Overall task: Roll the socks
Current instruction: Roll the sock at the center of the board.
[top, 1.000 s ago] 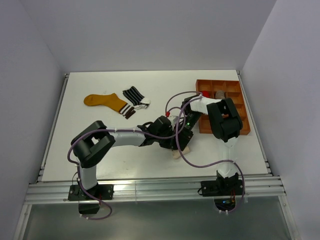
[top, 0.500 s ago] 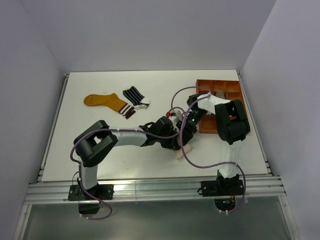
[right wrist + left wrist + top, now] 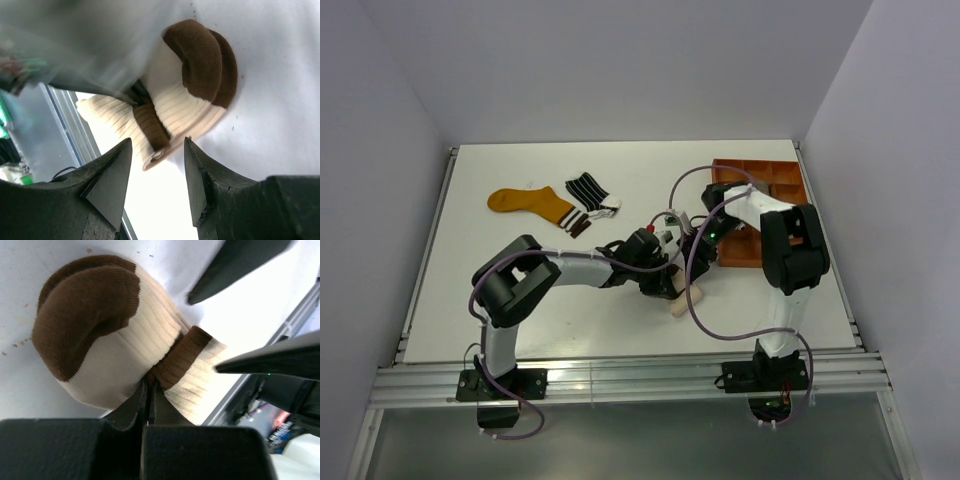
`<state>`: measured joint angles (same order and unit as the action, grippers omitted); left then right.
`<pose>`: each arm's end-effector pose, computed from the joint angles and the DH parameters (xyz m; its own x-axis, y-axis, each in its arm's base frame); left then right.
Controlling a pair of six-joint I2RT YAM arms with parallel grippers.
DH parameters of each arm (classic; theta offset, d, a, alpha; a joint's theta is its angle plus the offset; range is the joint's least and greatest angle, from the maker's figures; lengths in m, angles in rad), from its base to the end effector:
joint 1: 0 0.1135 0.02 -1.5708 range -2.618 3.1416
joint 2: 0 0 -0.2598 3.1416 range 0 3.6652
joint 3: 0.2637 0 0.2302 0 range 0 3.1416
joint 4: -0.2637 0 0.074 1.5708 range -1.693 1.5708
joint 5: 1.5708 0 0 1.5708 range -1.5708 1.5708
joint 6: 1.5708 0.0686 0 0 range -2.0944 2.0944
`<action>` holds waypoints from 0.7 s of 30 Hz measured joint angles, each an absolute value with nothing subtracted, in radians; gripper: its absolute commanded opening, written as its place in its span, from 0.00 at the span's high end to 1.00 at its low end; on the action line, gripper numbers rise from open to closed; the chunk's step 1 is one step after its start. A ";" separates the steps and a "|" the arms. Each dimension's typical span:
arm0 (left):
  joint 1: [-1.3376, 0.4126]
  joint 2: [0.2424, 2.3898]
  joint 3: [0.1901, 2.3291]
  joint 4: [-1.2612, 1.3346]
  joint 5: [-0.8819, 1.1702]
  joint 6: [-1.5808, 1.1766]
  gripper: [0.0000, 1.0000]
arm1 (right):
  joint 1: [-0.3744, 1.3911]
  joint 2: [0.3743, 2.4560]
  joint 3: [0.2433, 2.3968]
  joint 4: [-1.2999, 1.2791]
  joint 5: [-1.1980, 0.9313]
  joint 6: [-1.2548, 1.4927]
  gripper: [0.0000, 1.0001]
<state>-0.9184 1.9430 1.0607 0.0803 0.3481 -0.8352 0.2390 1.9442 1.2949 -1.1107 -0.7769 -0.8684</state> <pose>0.2232 -0.3307 0.1225 -0.9534 0.0999 -0.2848 0.2743 0.6799 -0.6800 0.2849 0.1189 0.1481 -0.5854 -0.7029 -0.4041 -0.7547 0.2903 0.5884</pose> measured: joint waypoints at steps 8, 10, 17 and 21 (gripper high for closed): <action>-0.877 1.983 1.084 0.070 0.459 -0.886 1.00 | 0.197 1.848 1.274 -1.096 -0.802 -0.874 0.47; -0.861 2.000 1.095 0.064 0.499 -0.905 1.00 | 0.187 1.820 1.251 -1.083 -0.807 -0.884 0.47; -0.807 2.061 1.132 0.032 0.654 -0.971 1.00 | 0.169 1.650 1.122 -1.011 -0.806 -0.933 0.47; -0.789 2.101 1.184 -0.035 0.719 -0.980 1.00 | 0.169 1.518 0.993 -0.924 -0.785 -0.970 0.42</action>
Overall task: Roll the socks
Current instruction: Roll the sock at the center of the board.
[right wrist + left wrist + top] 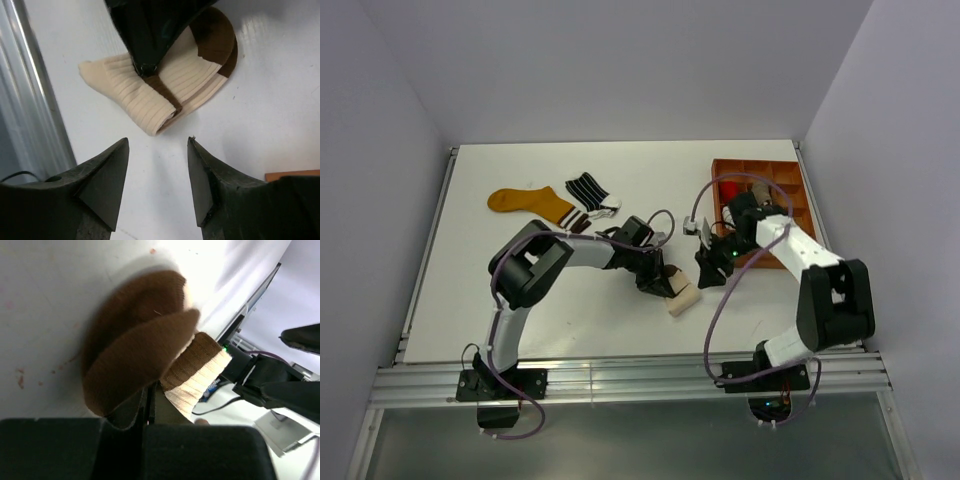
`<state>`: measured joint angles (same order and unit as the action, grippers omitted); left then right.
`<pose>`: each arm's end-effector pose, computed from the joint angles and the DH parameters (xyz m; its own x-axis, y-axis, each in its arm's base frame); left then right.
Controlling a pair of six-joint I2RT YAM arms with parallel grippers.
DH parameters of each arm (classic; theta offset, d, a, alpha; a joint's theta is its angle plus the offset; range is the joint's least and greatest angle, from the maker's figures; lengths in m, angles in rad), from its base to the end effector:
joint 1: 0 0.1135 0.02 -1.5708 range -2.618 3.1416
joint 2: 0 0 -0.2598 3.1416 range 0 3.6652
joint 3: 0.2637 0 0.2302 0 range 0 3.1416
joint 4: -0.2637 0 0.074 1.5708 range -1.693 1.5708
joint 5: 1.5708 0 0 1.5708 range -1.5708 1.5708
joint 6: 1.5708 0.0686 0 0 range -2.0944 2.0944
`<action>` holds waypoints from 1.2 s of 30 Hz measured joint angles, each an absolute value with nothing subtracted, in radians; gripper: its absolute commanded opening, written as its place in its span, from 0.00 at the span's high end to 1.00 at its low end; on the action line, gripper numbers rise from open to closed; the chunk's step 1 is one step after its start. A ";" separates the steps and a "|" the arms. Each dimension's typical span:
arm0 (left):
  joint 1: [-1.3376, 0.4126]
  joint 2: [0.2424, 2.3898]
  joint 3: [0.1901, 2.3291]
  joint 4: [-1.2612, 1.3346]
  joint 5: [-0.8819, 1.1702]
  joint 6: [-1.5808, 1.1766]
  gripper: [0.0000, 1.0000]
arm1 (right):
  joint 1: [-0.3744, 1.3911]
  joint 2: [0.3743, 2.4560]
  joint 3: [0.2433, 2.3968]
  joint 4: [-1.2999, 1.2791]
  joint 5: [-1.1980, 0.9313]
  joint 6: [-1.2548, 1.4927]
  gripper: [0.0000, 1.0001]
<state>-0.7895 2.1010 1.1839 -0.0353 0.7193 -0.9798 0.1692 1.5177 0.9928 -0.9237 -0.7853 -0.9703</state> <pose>0.2545 -0.3208 0.0954 -0.9866 0.1077 0.1228 -0.0290 0.6244 -0.7805 0.2319 0.0888 0.1919 -0.3845 -0.6576 -0.6479 -0.9225 0.2478 0.2960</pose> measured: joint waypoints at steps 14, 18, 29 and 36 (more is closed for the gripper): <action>-0.758 2.184 1.335 -0.322 0.818 -0.920 1.00 | 0.407 1.087 0.602 -0.570 -0.574 -1.075 0.34; -0.756 2.203 1.387 -0.410 0.809 -0.886 1.00 | 0.501 1.077 0.586 -0.516 -0.529 -1.089 0.34; -0.749 2.238 1.476 -0.546 0.795 -0.831 1.00 | 0.643 1.081 0.555 -0.455 -0.470 -1.102 0.39; -0.746 2.251 1.508 -0.590 0.786 -0.820 1.00 | 0.659 1.180 0.558 -0.444 -0.449 -1.100 0.50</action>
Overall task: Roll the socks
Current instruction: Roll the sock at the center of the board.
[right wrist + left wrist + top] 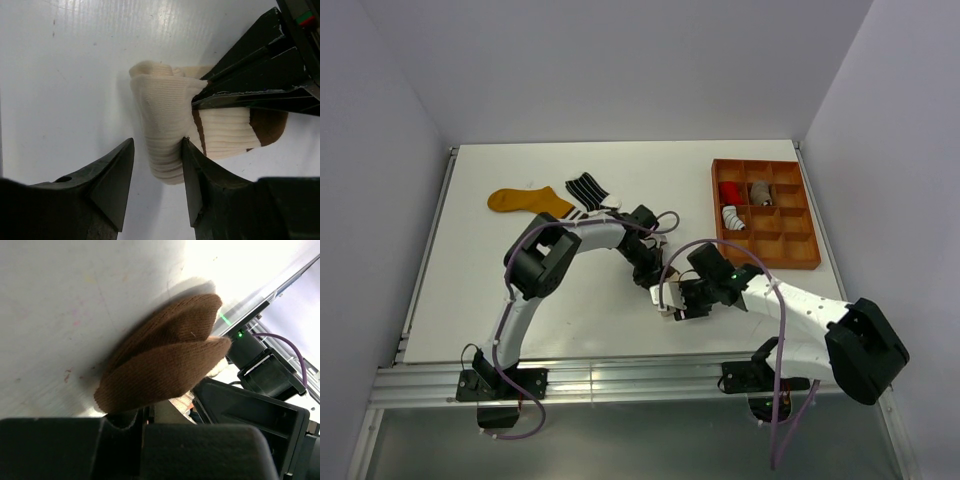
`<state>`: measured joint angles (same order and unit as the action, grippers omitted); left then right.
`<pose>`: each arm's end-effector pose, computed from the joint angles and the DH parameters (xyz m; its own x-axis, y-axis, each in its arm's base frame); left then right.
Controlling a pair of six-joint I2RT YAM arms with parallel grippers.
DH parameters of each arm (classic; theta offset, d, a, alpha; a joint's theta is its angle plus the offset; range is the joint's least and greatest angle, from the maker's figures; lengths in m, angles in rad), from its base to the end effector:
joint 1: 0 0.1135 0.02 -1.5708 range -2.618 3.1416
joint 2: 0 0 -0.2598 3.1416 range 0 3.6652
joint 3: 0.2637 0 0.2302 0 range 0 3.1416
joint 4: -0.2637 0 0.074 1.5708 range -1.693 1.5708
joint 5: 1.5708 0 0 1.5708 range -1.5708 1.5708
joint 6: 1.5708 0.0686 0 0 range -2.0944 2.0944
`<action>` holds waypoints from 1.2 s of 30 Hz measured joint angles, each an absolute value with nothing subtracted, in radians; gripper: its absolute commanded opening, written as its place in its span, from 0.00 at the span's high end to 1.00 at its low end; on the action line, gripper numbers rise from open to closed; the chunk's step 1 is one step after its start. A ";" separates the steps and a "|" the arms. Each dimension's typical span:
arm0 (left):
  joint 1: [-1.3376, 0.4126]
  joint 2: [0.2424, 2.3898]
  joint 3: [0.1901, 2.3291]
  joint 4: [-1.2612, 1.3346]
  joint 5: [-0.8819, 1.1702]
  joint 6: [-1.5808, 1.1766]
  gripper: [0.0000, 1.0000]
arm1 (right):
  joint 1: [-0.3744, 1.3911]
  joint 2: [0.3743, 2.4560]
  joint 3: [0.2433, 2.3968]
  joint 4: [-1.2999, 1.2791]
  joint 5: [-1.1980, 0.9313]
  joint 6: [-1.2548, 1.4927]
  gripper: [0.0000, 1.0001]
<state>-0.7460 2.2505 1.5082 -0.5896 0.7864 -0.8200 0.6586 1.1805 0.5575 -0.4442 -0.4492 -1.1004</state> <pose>0.2730 -0.3184 0.0906 -0.9273 0.1537 0.3414 -0.1107 0.7585 -0.6422 0.1417 0.1473 0.1539 0.3252 -0.7637 -0.5578 -0.9424 -0.2130 -0.2578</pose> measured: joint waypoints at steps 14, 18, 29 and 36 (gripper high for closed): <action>-0.732 2.257 1.525 -0.614 0.783 -0.801 0.94 | 0.614 1.271 0.612 -0.415 -0.469 -1.060 0.74; -0.728 2.257 1.525 -0.614 0.779 -0.796 0.84 | 0.568 1.332 0.678 -0.474 -0.525 -1.056 0.78; -0.720 2.166 1.451 -0.496 0.647 -0.804 0.69 | 0.440 1.678 1.009 -0.801 -0.703 -1.084 0.80; -0.709 2.047 1.293 -0.285 0.496 -0.868 0.69 | 0.408 1.758 1.081 -0.876 -0.751 -1.090 0.80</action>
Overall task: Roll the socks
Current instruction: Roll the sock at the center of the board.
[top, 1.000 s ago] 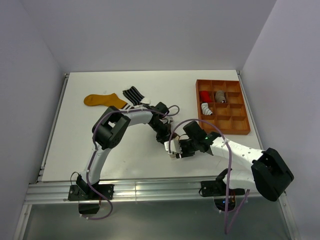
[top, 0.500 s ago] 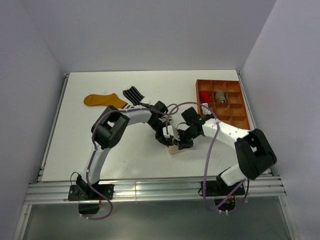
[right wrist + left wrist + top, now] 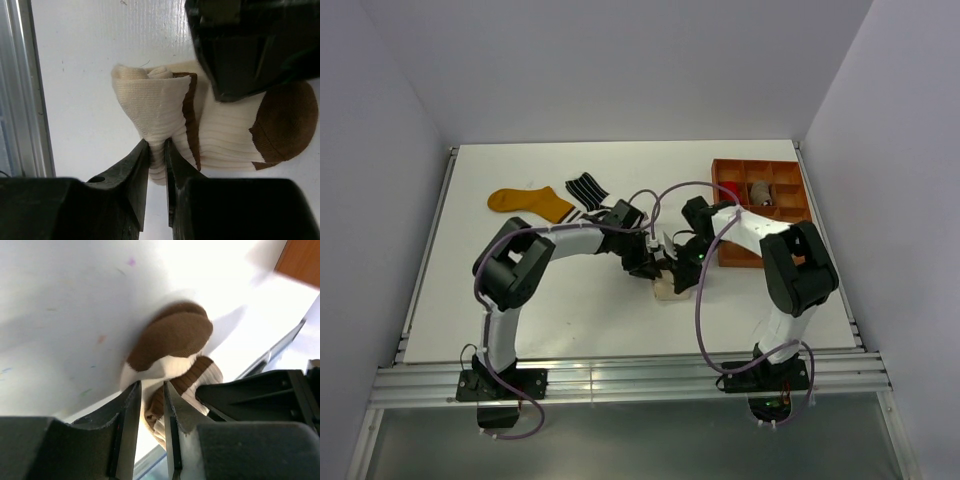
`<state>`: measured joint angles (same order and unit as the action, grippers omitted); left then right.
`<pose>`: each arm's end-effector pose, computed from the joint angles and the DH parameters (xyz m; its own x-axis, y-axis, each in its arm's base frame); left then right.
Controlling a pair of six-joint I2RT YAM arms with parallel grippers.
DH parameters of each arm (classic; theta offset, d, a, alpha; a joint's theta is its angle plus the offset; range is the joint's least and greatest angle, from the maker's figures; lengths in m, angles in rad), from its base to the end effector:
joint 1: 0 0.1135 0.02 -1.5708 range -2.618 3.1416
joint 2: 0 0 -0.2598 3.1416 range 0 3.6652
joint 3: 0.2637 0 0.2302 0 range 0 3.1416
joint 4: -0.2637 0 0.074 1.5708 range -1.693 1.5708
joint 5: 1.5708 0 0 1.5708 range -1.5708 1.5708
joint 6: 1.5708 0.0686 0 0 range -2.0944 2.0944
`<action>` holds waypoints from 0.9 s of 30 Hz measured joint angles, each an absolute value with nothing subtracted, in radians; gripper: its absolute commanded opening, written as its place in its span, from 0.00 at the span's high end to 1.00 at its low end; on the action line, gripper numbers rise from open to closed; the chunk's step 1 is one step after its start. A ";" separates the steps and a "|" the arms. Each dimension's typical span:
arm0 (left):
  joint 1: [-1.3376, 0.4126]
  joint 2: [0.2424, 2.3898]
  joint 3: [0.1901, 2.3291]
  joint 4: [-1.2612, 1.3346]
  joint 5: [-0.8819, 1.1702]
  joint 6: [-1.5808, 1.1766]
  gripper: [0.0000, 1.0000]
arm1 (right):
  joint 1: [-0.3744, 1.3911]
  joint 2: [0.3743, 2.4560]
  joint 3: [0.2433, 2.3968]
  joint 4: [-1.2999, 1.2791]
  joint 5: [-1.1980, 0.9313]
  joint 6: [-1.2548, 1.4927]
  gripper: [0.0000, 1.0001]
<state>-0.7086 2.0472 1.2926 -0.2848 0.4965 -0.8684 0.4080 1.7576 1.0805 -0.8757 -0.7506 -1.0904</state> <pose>0.2902 -0.2918 0.1201 -0.9995 -0.0272 -0.0139 -0.0116 0.7580 -0.6521 0.2396 0.1546 0.1522 -0.1568 -0.7743 -0.6131 -0.9532 -0.0438 0.2992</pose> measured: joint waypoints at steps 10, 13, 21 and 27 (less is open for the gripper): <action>-0.690 1.882 1.074 -0.075 0.284 -0.961 0.65 | 0.389 1.911 1.232 -1.024 -0.779 -1.060 0.80; -0.689 1.784 0.962 0.009 0.214 -0.990 0.66 | 0.375 1.977 1.298 -1.093 -0.796 -1.056 0.81; -0.779 1.556 0.797 0.143 -0.037 -0.961 0.63 | 0.336 2.131 1.446 -1.261 -0.848 -1.066 0.81; -0.933 1.554 0.860 0.171 -0.137 -0.739 0.61 | 0.325 2.188 1.504 -1.333 -0.855 -1.075 0.81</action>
<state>-0.9325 1.5539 0.8600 0.1711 -0.1371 -0.7387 0.3248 2.1876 1.5040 -1.3327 -0.8555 -1.0748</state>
